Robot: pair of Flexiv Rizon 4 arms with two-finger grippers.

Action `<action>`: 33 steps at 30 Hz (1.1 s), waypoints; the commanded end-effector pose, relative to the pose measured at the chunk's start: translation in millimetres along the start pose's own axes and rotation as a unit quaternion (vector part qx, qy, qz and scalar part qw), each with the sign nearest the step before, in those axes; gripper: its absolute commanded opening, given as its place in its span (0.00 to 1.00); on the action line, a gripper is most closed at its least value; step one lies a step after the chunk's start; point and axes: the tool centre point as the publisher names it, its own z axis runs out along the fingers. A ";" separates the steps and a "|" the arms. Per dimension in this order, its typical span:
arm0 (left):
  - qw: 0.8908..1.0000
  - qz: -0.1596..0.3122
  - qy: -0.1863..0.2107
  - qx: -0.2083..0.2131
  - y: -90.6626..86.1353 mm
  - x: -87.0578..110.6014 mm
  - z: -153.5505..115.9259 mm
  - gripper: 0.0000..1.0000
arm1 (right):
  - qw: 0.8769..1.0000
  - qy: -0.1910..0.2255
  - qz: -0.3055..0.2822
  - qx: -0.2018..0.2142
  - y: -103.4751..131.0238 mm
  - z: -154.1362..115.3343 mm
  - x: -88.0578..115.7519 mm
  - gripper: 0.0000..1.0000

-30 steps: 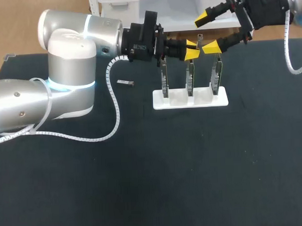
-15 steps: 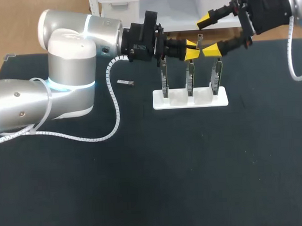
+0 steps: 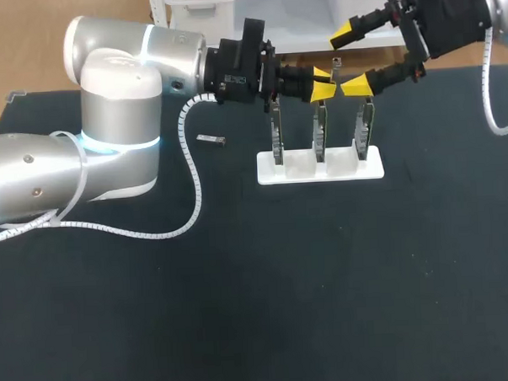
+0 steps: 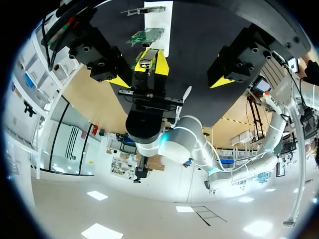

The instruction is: Pick up the optical module with the left hand, and insert it into the network port with the right hand.

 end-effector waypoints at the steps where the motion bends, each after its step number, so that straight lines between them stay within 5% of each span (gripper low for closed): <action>1: 1.000 0.000 0.001 0.000 0.5 0.1 0.4 0.00 | 1.000 -0.001 0.000 -0.002 -2.3 0.7 1.1 1.00; 11: 1.000 0.000 0.001 0.000 0.5 0.1 0.4 0.00 | 1.000 -0.001 0.000 -0.002 -2.3 0.7 1.1 1.00; 17: 1.000 0.000 0.001 0.000 0.5 0.1 0.4 0.00 | 1.000 -0.001 0.000 -0.002 -2.3 0.7 1.1 0.55; 25: 1.000 0.000 0.001 0.000 0.5 0.1 0.4 0.00 | 1.000 -0.001 0.000 -0.002 -2.3 0.7 1.1 0.58; 30: 1.000 0.000 0.001 0.000 0.5 0.1 0.4 0.00 | 1.000 -0.001 0.000 -0.002 -2.3 0.7 1.1 0.47; 33: 1.000 0.000 0.001 0.000 0.5 0.1 0.4 0.00 | 1.000 -0.001 0.000 -0.002 -2.3 0.7 1.1 0.30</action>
